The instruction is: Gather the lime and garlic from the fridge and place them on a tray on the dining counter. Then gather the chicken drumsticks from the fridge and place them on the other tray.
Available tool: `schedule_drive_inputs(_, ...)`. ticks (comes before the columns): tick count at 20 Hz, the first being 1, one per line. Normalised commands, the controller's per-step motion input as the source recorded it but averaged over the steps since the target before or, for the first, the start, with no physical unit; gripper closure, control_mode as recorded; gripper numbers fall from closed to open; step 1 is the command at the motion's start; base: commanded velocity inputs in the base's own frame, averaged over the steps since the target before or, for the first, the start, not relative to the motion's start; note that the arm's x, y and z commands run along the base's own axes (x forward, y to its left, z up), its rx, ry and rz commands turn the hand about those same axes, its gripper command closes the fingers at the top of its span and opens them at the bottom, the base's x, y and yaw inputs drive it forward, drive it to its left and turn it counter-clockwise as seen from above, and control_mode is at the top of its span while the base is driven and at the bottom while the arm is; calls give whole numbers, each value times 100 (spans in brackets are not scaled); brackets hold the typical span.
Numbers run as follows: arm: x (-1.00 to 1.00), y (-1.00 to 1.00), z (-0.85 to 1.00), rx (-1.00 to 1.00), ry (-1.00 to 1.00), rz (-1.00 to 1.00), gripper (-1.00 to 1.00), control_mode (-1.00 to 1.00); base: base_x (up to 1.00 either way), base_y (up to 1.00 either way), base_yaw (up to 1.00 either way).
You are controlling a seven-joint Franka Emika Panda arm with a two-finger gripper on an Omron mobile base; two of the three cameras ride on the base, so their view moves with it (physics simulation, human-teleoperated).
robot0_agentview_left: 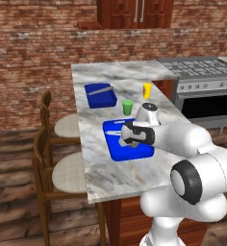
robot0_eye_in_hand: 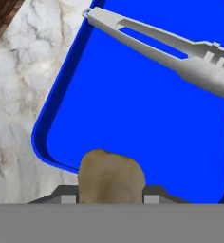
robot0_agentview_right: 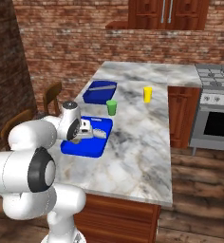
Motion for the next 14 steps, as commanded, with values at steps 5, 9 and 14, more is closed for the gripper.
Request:
schedule_drive_inputs(5,34,0,-22,0,0,0,100,-100,0,0,0)
schedule_drive_inputs(9,33,0,-21,0,0,0,100,-100,0,0,0)
schedule_drive_inputs(14,33,2,-24,0,0,0,100,-100,0,0,0)
